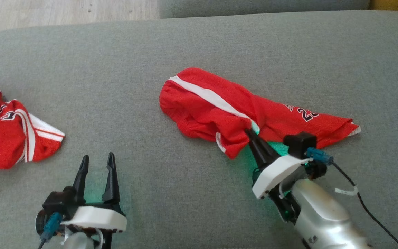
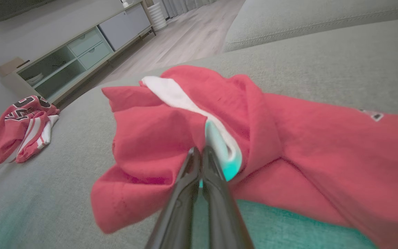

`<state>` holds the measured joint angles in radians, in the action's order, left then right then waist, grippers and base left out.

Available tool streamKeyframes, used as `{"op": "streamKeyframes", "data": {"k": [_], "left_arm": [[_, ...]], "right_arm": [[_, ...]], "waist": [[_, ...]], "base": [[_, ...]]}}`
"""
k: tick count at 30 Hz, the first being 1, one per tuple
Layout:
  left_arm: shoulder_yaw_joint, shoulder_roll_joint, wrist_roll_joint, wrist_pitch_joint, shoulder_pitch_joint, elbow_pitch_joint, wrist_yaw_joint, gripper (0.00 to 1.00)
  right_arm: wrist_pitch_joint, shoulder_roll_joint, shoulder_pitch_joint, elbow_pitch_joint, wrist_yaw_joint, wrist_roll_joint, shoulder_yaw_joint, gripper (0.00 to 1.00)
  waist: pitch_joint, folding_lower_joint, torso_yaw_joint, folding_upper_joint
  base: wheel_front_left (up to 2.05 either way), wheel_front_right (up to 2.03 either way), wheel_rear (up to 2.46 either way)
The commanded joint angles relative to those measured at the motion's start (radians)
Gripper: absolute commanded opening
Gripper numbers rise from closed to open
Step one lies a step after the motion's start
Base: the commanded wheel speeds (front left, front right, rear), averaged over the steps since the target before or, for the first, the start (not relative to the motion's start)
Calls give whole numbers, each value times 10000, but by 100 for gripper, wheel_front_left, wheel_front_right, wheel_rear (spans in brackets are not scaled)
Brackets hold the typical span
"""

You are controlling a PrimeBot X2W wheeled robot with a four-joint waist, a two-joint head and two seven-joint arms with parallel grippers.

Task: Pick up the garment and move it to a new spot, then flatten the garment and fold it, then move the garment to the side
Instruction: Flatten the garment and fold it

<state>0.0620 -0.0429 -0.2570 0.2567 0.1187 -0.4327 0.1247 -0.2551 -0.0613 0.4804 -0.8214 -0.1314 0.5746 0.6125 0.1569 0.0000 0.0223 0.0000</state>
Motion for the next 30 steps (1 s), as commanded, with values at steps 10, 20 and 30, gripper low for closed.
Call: {"op": "streamKeyframes", "data": {"k": [10,20,30], "left_arm": [[-404,-74,-88,51,338,323,4,100],[-362,-74,-142,51,279,299,-22,100],[-375,-74,-201,51,193,316,-54,100]], "right_arm": [[-67,-680,678,1144,7,-1986,-1582,0],[-67,-2978,1219,2486,7,-4077,-299,1],[-67,-3433,-317,1844,7,-3717,150,100]], "waist": [[9,0,-100,0],[-111,0,-211,0],[-107,0,-362,0]], "base": [[0,0,0],[0,0,0],[0,0,0]]}}
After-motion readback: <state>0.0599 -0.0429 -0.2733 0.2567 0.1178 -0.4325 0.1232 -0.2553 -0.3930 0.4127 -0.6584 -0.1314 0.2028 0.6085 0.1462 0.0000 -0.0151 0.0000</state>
